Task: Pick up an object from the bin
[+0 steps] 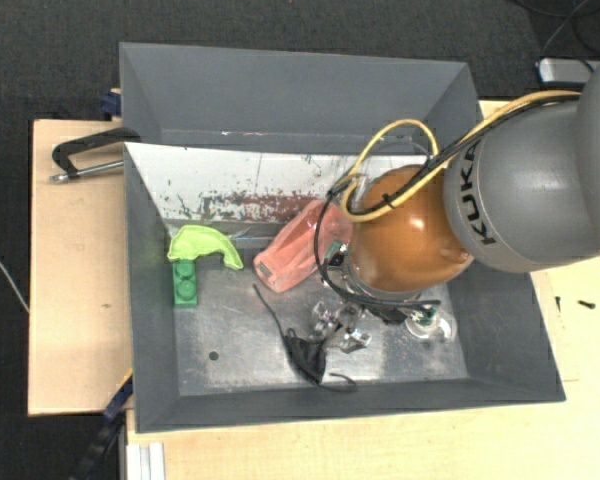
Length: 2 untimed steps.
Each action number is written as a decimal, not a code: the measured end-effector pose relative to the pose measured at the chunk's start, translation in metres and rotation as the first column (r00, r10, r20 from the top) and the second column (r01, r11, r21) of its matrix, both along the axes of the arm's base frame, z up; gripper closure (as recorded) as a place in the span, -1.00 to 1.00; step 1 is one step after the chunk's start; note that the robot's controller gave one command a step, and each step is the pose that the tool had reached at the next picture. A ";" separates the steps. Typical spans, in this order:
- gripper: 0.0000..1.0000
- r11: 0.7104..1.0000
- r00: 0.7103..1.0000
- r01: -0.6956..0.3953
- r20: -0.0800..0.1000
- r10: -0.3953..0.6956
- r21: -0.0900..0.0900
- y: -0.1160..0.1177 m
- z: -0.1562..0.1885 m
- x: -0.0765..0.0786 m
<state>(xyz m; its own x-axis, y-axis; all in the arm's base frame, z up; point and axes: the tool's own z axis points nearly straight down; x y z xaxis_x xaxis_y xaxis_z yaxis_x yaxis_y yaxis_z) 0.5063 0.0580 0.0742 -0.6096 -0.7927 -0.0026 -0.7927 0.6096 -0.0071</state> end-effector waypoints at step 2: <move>1.00 0.991 0.991 0.137 -0.006 -0.137 0.007 -0.034 0.000 0.008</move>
Offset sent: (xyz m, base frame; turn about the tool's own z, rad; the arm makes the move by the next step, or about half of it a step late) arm 0.0145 -0.0257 -0.0042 0.0808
